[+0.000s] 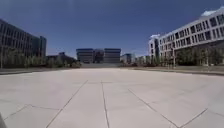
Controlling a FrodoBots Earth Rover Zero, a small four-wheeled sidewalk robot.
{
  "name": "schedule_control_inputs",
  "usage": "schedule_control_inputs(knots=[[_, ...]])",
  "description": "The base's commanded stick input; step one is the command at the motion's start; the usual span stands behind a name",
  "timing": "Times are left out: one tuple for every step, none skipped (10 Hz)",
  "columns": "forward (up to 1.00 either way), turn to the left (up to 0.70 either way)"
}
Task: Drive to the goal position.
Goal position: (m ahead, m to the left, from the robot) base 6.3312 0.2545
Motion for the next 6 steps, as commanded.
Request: schedule_control_inputs(knots=[[0.59, 0.0], [0.58, 0.0], [0.58, 0.0], [0.57, 0.01], [0.57, 0.03], [0.57, 0.03]])
